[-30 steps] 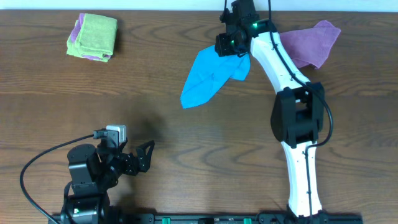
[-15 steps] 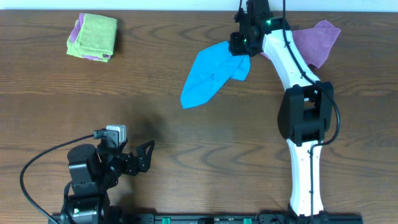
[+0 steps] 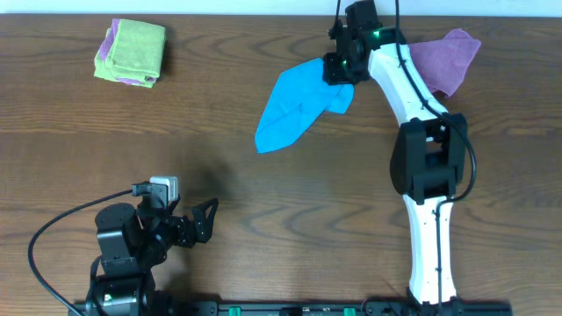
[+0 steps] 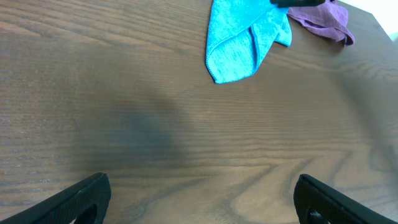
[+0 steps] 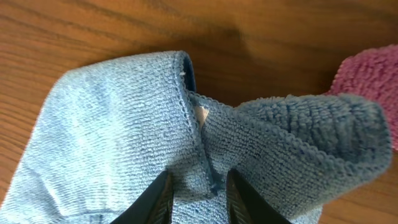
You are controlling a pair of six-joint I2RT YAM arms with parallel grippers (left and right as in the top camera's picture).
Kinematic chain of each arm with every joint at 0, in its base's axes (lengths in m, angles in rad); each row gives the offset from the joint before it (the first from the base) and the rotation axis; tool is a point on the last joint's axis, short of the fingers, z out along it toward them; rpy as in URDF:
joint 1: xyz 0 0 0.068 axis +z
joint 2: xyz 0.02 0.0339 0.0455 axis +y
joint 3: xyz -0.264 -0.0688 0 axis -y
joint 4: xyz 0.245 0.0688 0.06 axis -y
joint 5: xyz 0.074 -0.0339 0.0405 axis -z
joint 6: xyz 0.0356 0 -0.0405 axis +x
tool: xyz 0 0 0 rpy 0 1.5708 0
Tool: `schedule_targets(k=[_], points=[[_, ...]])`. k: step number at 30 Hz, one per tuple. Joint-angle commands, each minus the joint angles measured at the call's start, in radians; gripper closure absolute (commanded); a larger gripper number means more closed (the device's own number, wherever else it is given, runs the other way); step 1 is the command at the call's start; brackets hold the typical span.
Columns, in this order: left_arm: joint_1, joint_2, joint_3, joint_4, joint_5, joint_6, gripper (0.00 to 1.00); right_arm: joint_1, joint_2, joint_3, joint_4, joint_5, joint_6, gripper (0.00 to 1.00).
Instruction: Fold the cloth
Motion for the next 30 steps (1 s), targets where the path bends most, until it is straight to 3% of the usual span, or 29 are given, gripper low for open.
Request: schedule_targets(k=[1,6,21,30], points=[[-0.004,0.006,0.027,0.001,0.003,-0.007,0.05,0.005,0.014,0.014,0.0,-0.031,0.0,0.77],[-0.004,0.006,0.027,0.001,0.003,-0.008,0.05,0.009,0.014,0.014,0.017,-0.056,0.001,0.99],[-0.004,0.006,0.027,0.002,-0.004,-0.007,0.05,0.077,0.008,0.103,0.059,-0.22,0.019,0.99],[-0.004,0.006,0.027,0.017,-0.007,-0.006,0.05,0.297,0.008,0.121,0.042,-0.249,-0.054,0.99]])
